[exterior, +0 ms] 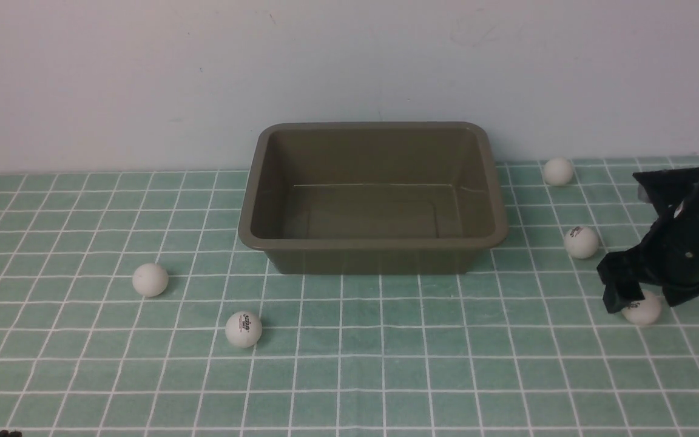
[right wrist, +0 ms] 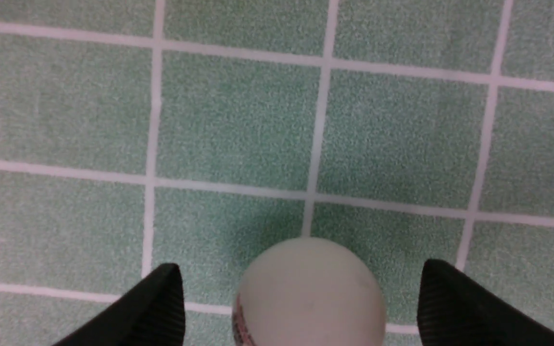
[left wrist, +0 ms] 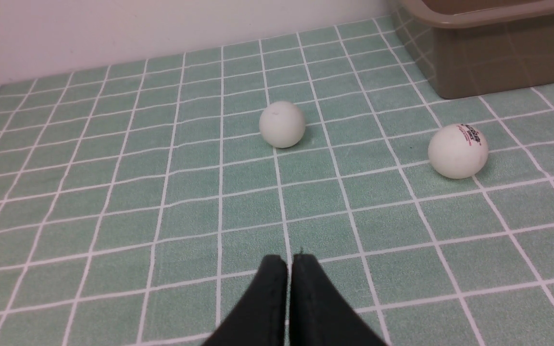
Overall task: Put the table tennis balls in the box on the green coffee tablecloth.
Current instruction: 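Reach for and grasp a ping pong ball on the table, then release the ping pong ball into the bin and lift the gripper away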
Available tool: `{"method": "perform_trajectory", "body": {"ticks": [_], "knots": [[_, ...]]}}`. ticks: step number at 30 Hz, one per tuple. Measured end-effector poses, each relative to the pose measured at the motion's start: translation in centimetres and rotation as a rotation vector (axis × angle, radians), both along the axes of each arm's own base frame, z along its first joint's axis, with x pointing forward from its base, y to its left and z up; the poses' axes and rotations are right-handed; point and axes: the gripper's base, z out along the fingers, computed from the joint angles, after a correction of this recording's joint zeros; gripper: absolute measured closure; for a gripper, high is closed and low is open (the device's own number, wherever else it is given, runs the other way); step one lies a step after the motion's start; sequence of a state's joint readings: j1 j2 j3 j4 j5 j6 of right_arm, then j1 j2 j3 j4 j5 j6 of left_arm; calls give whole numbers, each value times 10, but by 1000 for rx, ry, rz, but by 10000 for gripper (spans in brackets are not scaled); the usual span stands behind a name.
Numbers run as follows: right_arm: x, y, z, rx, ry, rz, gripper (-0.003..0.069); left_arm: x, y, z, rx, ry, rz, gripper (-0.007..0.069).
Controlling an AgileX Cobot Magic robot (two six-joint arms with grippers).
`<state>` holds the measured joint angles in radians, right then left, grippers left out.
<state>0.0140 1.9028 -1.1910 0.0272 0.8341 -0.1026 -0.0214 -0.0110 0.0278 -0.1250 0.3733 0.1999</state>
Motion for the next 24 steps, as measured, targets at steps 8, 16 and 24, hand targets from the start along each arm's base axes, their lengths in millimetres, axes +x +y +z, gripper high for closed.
{"method": "perform_trajectory", "body": {"ticks": [8,16,24], "knots": [[6,0,-19,-3,43,-9,200,0,0,0,0,0,0,629],[26,2,18,23,70,-29,302,0,0,0,0,0,0,629],[58,36,105,262,-83,54,302,0,0,0,0,0,0,629]]}}
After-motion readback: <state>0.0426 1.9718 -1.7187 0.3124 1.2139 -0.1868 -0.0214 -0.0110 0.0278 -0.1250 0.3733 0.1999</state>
